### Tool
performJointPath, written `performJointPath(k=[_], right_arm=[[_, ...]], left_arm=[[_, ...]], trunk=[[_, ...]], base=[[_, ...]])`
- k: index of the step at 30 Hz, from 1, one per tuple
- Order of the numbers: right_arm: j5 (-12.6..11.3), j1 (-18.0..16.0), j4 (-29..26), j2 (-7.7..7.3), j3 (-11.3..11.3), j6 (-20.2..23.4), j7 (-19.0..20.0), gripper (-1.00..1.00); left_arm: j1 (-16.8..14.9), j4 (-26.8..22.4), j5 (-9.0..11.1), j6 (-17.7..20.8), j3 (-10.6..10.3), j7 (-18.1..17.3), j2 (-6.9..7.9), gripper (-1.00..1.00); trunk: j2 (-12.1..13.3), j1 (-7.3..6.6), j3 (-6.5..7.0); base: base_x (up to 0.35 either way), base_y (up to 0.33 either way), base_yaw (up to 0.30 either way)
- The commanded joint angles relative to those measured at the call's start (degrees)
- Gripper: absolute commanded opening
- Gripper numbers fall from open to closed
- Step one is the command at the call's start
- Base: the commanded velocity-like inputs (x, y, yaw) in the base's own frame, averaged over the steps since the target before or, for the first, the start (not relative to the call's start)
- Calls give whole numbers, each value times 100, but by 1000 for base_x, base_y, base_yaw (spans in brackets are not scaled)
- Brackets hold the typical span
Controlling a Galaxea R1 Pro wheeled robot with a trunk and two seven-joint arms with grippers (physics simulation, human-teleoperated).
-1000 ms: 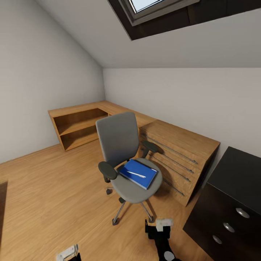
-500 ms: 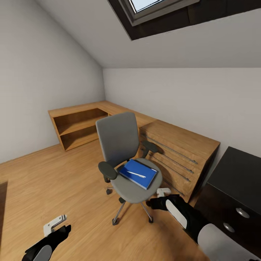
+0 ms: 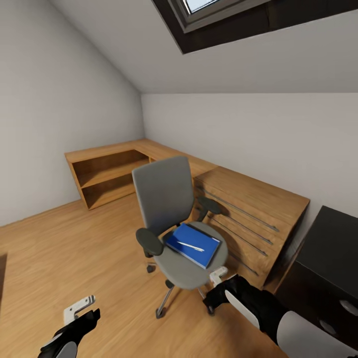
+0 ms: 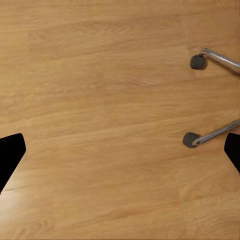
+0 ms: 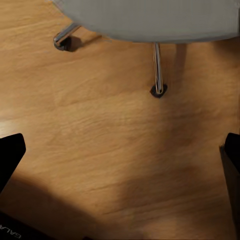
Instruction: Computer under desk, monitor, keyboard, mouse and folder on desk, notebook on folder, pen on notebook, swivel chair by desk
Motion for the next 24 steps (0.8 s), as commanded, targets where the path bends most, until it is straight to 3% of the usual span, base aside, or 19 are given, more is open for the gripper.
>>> performJointPath(k=[1, 14, 18, 24], right_arm=[[-3, -7, -10, -7, 26, 19, -2, 100], [-10, -7, -92, -130, 51, 28, 7, 100], [-35, -6, -380, -329, 54, 53, 15, 100], [-43, 0, -527, -417, 54, 68, 16, 100]], left_arm=[[-5, -7, 27, 10, -28, 43, 7, 100], [-5, -6, 26, -7, -44, 40, 32, 100], [-5, -6, 31, -17, -25, 36, 47, 100], [-5, -6, 29, -132, -23, 23, 53, 100]], trunk=[[-3, 3, -6], [-3, 3, -6], [-3, 3, -6], [-3, 3, -6]], base=[[315, 85, 0], [310, 89, 0], [87, 60, 0], [17, 11, 0]])
